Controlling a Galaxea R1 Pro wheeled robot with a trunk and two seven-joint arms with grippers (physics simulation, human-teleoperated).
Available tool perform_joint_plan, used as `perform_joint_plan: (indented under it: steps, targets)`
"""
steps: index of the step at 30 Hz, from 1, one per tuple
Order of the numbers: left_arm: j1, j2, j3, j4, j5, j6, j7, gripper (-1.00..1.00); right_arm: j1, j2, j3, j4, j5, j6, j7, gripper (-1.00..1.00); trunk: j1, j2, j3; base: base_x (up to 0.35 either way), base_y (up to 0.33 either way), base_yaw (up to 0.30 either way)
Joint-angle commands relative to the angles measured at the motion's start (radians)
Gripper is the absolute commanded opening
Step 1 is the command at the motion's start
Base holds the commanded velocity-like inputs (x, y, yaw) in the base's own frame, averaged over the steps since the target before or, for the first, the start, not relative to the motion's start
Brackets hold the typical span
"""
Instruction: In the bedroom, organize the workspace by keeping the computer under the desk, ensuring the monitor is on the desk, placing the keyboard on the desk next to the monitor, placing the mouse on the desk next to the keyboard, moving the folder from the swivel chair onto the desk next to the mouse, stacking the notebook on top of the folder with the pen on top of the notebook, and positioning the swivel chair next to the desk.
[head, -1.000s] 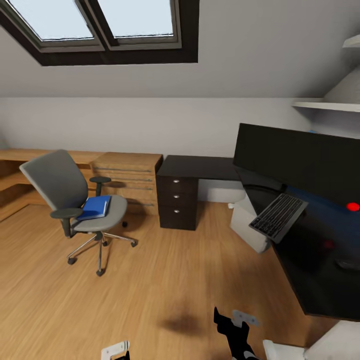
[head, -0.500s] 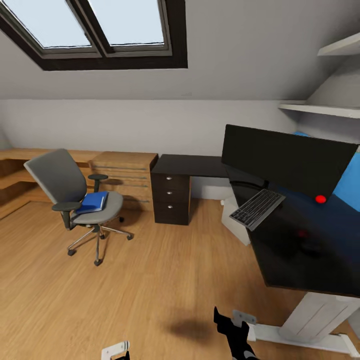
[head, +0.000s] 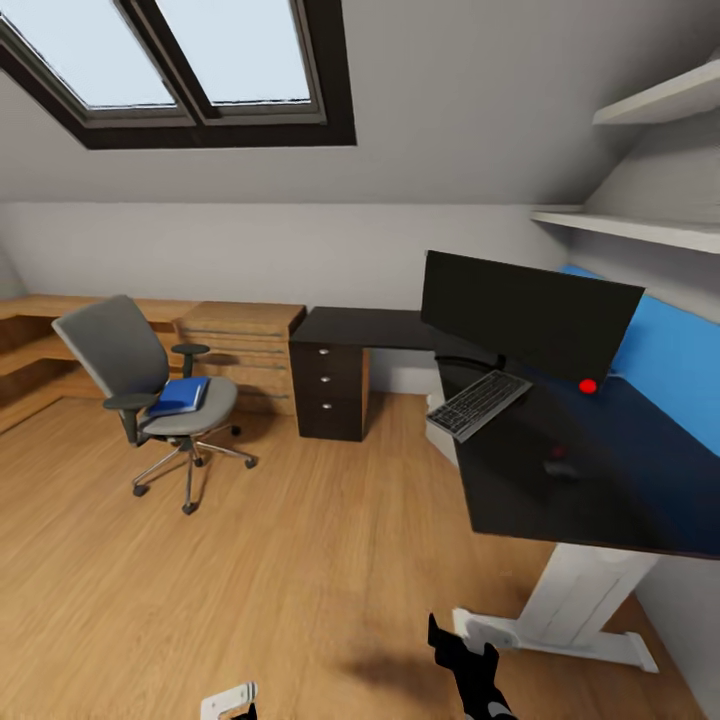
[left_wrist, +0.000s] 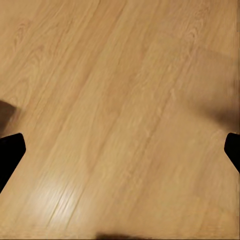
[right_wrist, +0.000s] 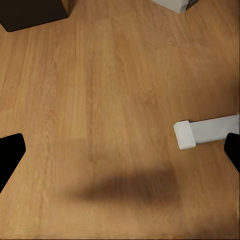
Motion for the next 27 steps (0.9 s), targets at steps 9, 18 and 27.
perform_joint_plan:
  steps: [9, 18, 27]
  targets:
    - [0.000, -0.001, 0.002, 0.000, 0.007, -0.004, 0.000, 1.00, -0.001, 0.000, -0.001, 0.002, -0.005, -0.004, 0.001, 1.00, -0.035, 0.063, 0.027, -0.281, -0.243, 0.000]
    - [0.000, 0.002, 0.005, 0.000, 0.009, -0.005, 0.000, 1.00, -0.001, 0.000, -0.001, 0.002, -0.006, -0.004, 0.001, 1.00, -0.070, 0.126, 0.056, -0.213, -0.184, -0.001]
    - [0.000, 0.002, 0.006, 0.006, 0.011, 0.002, -0.002, 1.00, -0.001, -0.001, 0.000, 0.001, -0.005, -0.007, 0.002, 1.00, -0.104, 0.189, 0.083, -0.022, -0.019, -0.176]
